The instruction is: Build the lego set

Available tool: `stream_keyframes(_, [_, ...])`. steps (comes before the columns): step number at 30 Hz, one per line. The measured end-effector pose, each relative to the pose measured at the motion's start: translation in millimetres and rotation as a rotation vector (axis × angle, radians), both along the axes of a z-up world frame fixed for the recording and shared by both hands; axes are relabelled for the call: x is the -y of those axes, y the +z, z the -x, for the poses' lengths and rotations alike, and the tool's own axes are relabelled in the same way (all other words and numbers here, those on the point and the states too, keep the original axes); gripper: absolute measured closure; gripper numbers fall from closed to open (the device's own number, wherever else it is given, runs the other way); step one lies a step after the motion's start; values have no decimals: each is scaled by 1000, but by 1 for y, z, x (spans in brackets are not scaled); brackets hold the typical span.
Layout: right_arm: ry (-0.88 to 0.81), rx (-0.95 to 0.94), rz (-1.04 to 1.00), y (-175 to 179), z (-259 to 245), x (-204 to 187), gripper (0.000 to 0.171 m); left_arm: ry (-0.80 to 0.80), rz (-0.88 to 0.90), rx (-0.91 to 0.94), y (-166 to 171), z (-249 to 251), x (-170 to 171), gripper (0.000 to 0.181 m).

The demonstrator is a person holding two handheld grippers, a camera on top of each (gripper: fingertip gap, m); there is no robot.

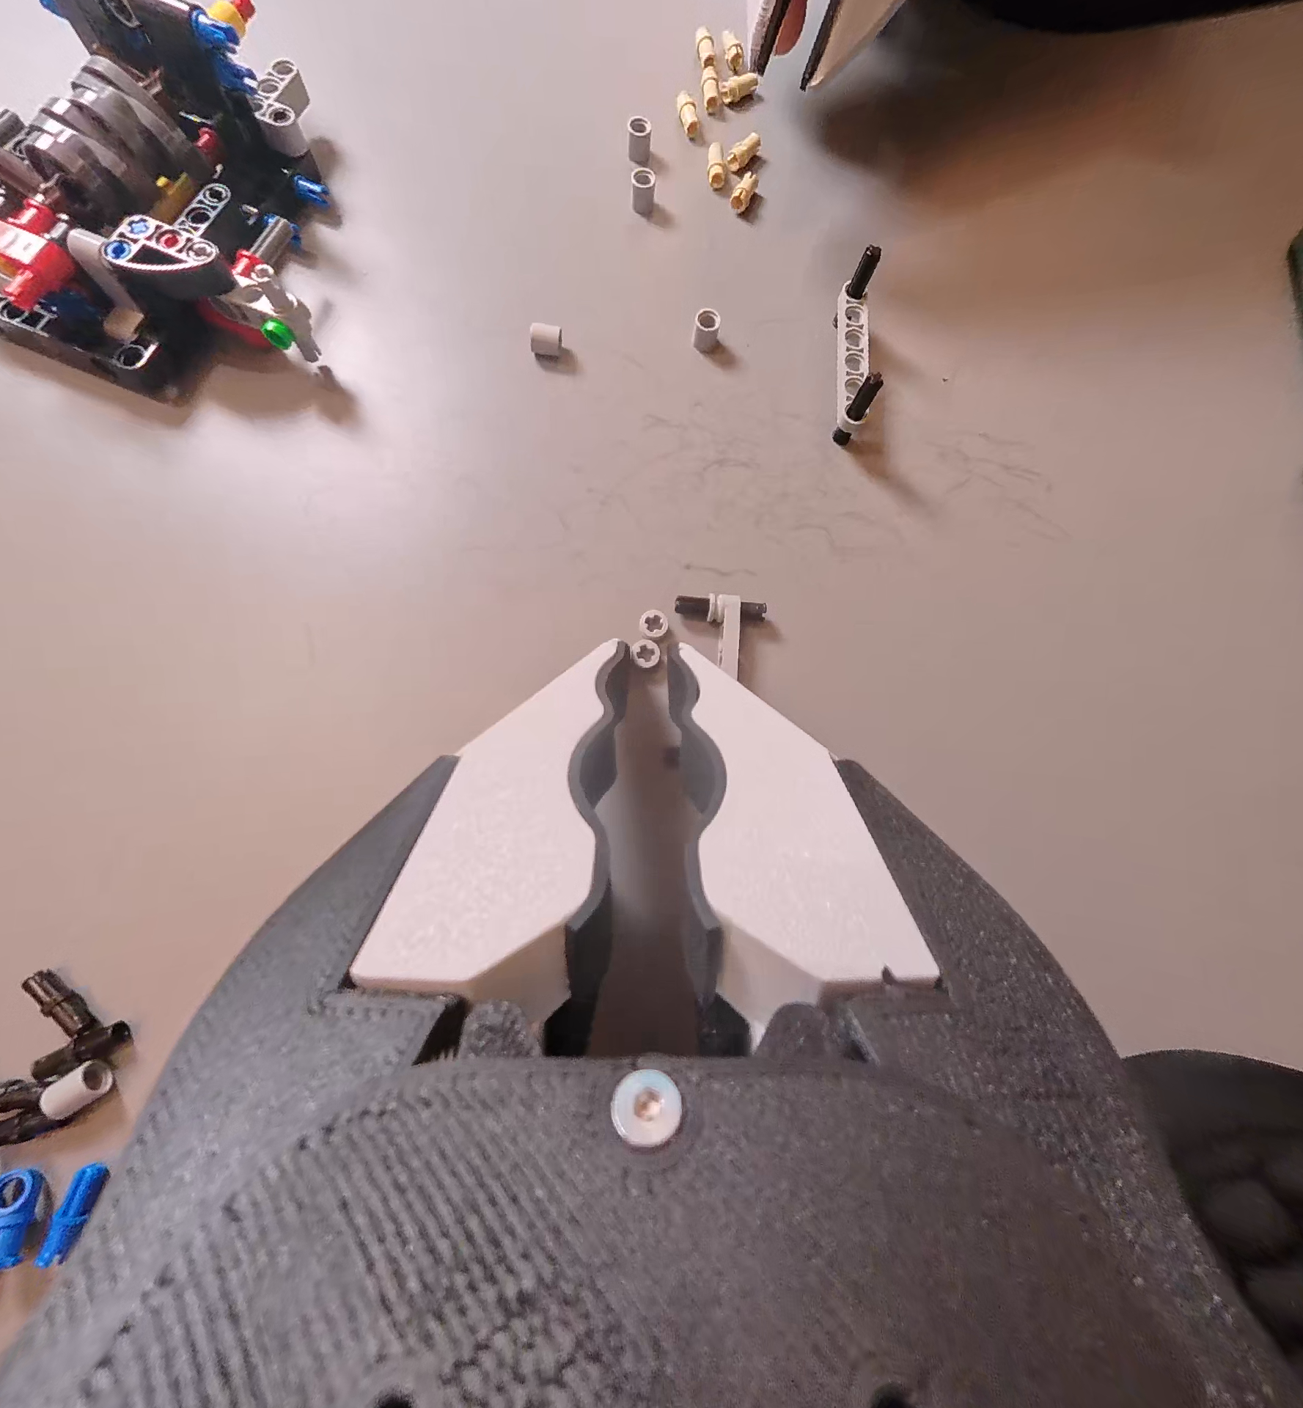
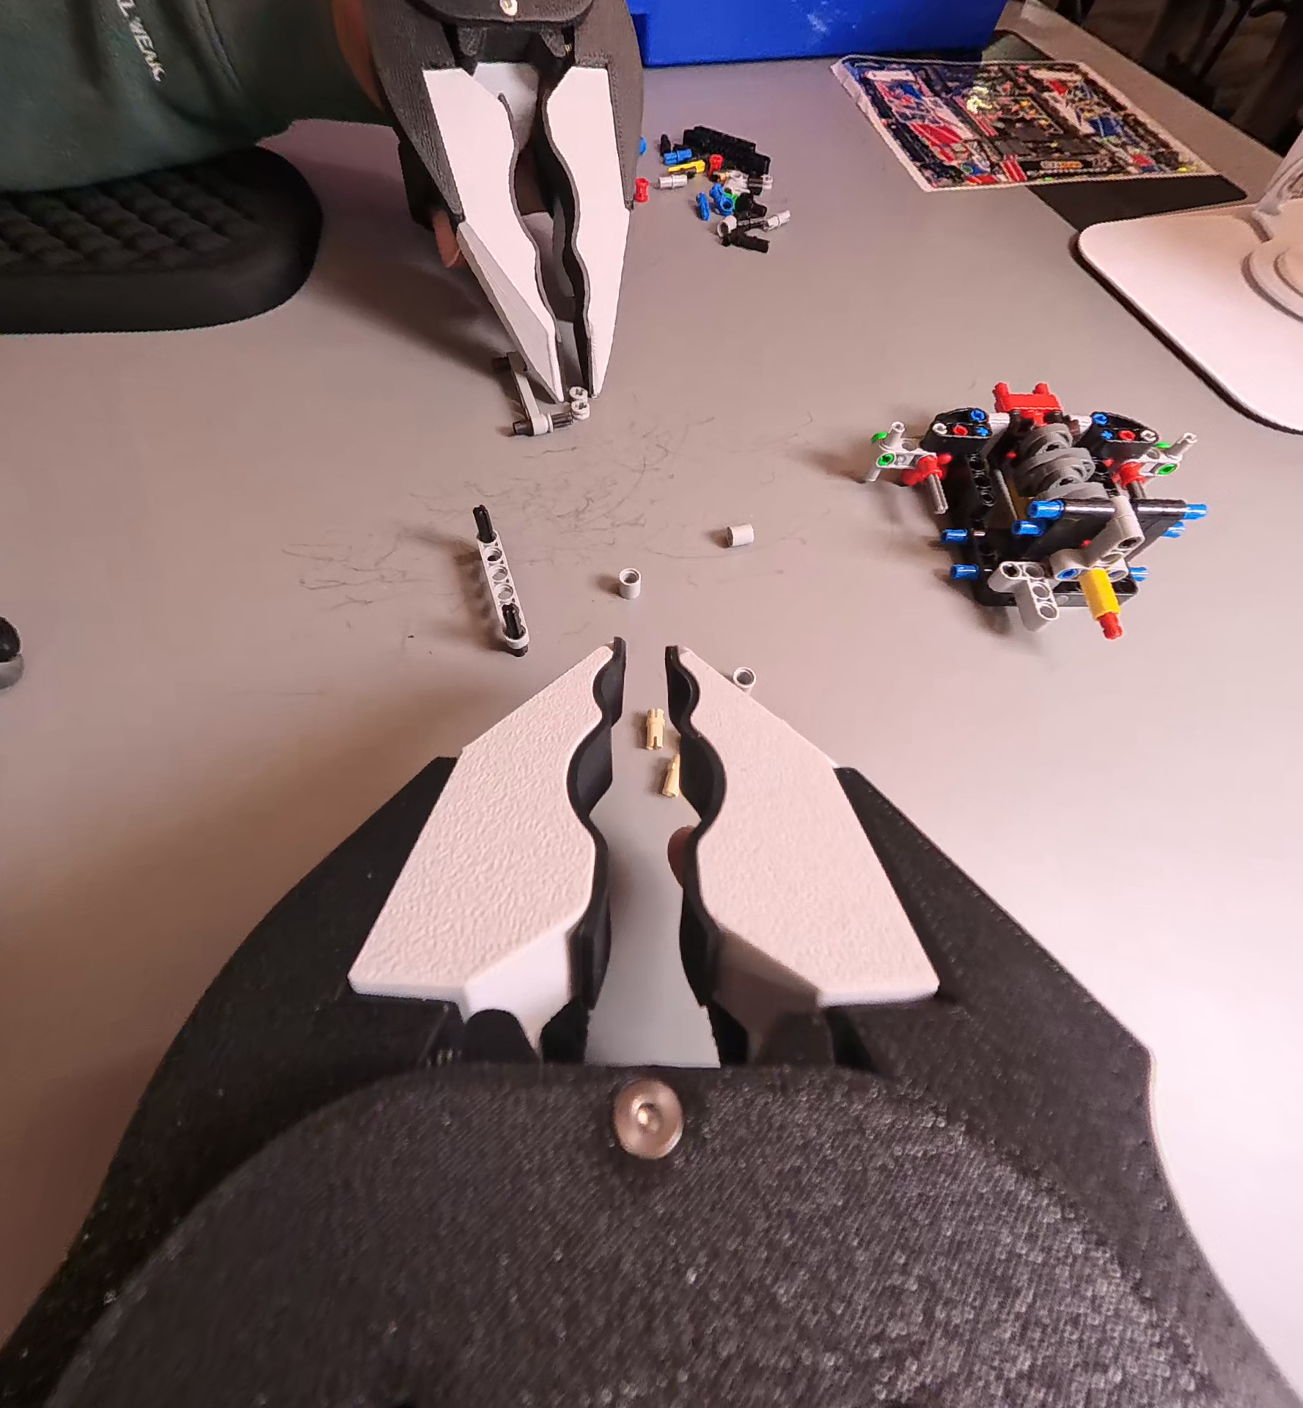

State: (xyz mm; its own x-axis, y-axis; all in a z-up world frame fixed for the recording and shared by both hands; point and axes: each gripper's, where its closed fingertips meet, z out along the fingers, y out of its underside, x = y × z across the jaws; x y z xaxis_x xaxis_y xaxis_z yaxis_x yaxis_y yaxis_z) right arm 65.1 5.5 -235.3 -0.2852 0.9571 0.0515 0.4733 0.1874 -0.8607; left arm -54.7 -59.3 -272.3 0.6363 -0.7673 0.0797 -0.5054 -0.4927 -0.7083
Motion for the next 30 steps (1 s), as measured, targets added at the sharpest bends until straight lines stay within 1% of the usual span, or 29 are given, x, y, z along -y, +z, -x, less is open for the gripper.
stream_keyframes(12, [-2, 2, 6, -1, -1, 0, 163, 13, -32, -21, 1, 0, -2, 176])
stream_keyframes(15, [-5, -8, 6, 1, -1, 1, 164, 43, -94, 19, 18, -7, -6, 176])
stream_keyframes(17, [-5, -13, 8, 3, 0, 1, 164, 61, -137, 69, 36, -23, -8, 176])
stream_keyframes(19, [-6, -14, 8, 3, 0, 1, 164, 69, -146, 95, 44, -42, -6, 176])
stream_keyframes(23, [-2, -18, 8, 4, -1, 3, 164, 87, -105, 86, 36, -67, -4, 176])
stream_keyframes(30, [8, -19, -4, 4, -2, 6, 164, 139, -57, 81, 29, -84, -6, 176])
